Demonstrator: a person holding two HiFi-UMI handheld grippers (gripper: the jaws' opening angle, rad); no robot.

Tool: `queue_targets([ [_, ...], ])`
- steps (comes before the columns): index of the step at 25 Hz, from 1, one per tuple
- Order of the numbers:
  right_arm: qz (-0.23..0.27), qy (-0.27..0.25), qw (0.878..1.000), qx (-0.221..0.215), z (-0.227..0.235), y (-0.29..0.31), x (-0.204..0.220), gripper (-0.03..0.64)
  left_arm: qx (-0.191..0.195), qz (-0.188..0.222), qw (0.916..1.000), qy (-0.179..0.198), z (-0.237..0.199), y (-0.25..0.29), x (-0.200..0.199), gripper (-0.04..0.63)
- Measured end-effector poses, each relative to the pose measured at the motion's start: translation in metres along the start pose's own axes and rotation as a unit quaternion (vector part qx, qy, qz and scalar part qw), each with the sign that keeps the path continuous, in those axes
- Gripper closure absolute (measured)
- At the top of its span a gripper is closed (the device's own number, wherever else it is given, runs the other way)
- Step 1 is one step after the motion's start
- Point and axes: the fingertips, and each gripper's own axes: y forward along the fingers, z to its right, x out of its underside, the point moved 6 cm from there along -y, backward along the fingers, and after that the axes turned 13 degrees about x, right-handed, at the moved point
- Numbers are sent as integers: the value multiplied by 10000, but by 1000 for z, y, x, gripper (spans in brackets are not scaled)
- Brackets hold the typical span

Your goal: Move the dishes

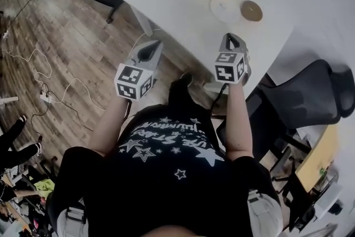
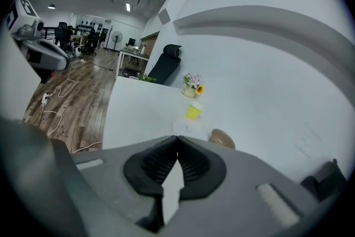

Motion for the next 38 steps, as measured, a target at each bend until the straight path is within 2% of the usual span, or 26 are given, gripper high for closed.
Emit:
queue_targets([
  [9, 399, 446, 9977, -309, -27, -87, 22, 614, -161, 22, 9999, 59, 60, -78, 29, 584],
  [14, 424, 619, 9958, -533, -38, -124, 39, 615, -150, 27, 9999, 16, 88, -103, 43, 584],
  [21, 459, 389, 9968, -520, -33, -147, 60, 615, -60, -19, 10000, 67, 121, -105, 50, 584],
  [27, 539, 256, 9957, -712, -17, -146, 69, 614, -334, 52, 9994, 26, 139, -98, 44, 584],
  [31, 584, 172, 9941, -903, -5, -154, 78, 614, -537, 102, 9984, -141, 159, -96, 45, 584],
  [38, 683, 136, 9915, -1101, 12, -173, 100, 614, -685, 145, 9973, -203, 201, -91, 50, 584],
])
